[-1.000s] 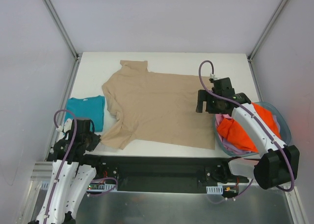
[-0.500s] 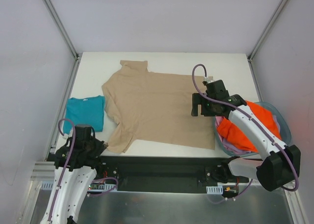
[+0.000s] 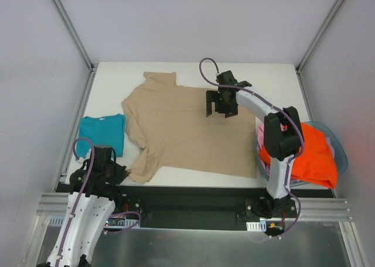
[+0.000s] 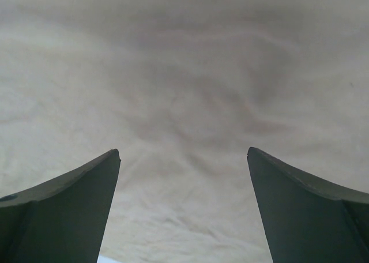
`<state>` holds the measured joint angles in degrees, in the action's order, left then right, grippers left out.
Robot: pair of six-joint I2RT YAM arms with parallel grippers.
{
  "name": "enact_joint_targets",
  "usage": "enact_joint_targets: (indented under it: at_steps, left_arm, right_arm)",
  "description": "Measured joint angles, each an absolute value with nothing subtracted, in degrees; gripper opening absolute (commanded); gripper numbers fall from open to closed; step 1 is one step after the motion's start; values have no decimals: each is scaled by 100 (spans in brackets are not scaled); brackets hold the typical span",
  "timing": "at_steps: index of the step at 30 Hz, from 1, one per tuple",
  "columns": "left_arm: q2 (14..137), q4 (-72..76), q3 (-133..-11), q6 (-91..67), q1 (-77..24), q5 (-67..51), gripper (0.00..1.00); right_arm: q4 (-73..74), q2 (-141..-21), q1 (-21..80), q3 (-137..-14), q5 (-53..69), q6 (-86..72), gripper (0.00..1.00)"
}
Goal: Fold and stack the t-shirts
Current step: Flatten out the tshirt
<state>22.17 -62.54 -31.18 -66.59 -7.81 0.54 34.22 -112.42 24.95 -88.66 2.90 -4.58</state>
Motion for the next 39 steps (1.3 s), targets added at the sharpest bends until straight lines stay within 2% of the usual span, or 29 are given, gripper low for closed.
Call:
enact_joint_targets:
  at_steps: [14, 25, 31, 33, 36, 37, 39]
  left_arm:
    - [3354, -5059, -2952, -6622, -781, 51, 0]
    - [4327, -4515, -3175, -6549, -781, 62, 0]
    - [4453, -4399, -3175, -6508, -781, -158, 0]
    - [4340, -4342, -3052, -6512, -781, -307, 4]
    - [4042, -4436, -2735, -6523, -781, -545, 18]
    - [3955, -4530, -2668, -6530, -781, -591, 41]
    - [3763, -4764, -2639, -6495, -781, -613, 58]
  right_arm:
    - [4136, -13120, 1686, -10930, 676, -672, 97]
    - [4554, -13758, 1009, -12033, 996, -1184, 97]
    - [4534, -13828, 692, -12156, 1000, -1291, 97]
    - [4486, -13821, 655, -12125, 1037, -1284, 97]
    - [4309, -13690, 650, -11898, 1074, -1197, 97]
    - [4254, -13644, 650, -11826, 1081, -1135, 97]
    - [4219, -13574, 661, -11723, 1142, -985, 97]
